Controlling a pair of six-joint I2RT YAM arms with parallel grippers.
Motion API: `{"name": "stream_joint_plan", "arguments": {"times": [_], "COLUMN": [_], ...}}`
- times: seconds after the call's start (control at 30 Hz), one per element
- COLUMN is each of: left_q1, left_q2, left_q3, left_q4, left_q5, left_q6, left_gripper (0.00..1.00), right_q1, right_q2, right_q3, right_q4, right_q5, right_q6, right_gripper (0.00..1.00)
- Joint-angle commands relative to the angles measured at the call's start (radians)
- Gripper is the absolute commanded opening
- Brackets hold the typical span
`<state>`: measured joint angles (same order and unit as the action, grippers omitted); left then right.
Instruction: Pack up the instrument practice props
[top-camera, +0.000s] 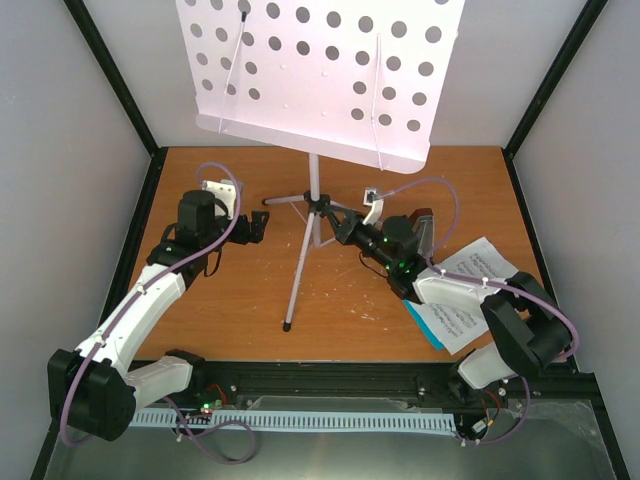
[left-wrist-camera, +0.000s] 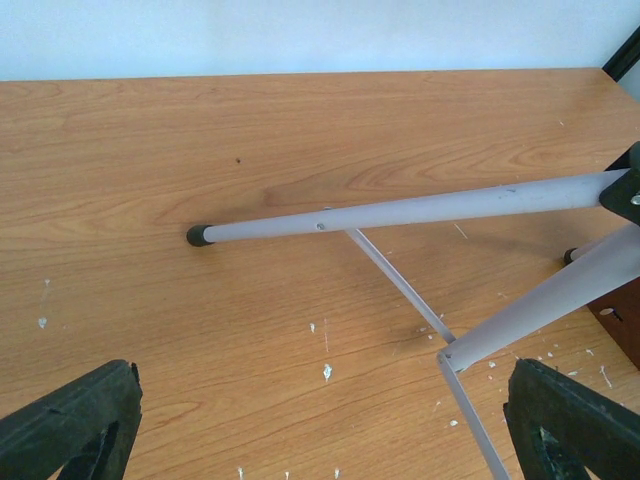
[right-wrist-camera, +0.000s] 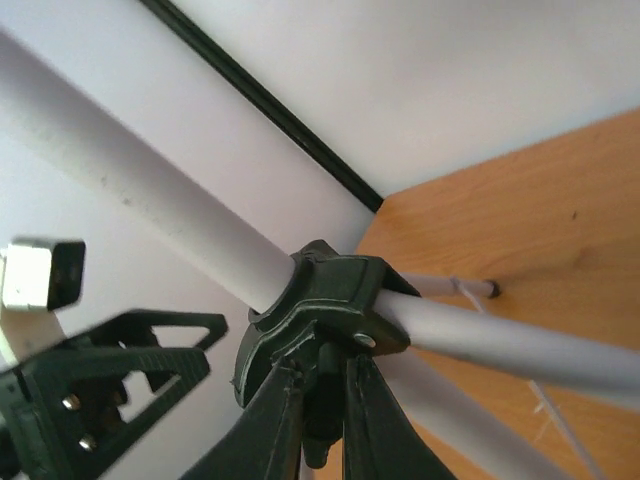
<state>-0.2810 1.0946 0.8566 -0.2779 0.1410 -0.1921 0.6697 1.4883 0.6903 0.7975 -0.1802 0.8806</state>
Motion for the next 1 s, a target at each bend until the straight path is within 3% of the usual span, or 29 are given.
{"name": "stream_joint_plan", "arguments": {"times": [0.0, 0.13, 0.33, 0.6, 0.77, 0.87, 0.97], "left_q1": [0.005, 0.005, 0.005, 0.004, 0.005, 0.005, 0.005], "left_q2": [-0.007, -0.006, -0.005, -0.011, -0.015, -0.013, -0.015], "left_q3": [0.004, 0.004, 0.003, 0.004, 0.001, 0.002, 0.001], "left_q4": [0.010, 0.010, 0.009, 0.009, 0.009, 0.008, 0.011], "left_q5": [0.015, 0.026, 0.030, 0.040, 0.042, 0.046, 0.069], "left_q6": [0.004, 0.003, 0.000, 0.000, 0.000, 0.000, 0.011], "left_gripper": [1.00, 0.99, 0.99, 0.99, 0.99, 0.99, 1.00], "right_q1": [0.002, 0.002, 0.004, 0.020, 0.056, 0.059, 0.059], "right_q2": [-0.037, -0.066, -0.128, -0.141, -0.137, -0.166, -0.239], "right_q3": [-0.016, 0.013, -0.020, 0.052, 0.052, 0.044, 0.035], "right_q4": [-0.051, -0.183, -0.213, -0.374, -0.380, -0.360, -0.347], "right_q5": [-0.011, 0.018, 0.038, 0.175, 0.309, 0.299, 0.203], "right_q6": [-0.452, -0.786, -1.203, -1.632, -1.808, -1.784, -1.663], "right_gripper": [0.05, 0.04, 0.05, 0.07, 0.07, 0.20, 0.48]}}
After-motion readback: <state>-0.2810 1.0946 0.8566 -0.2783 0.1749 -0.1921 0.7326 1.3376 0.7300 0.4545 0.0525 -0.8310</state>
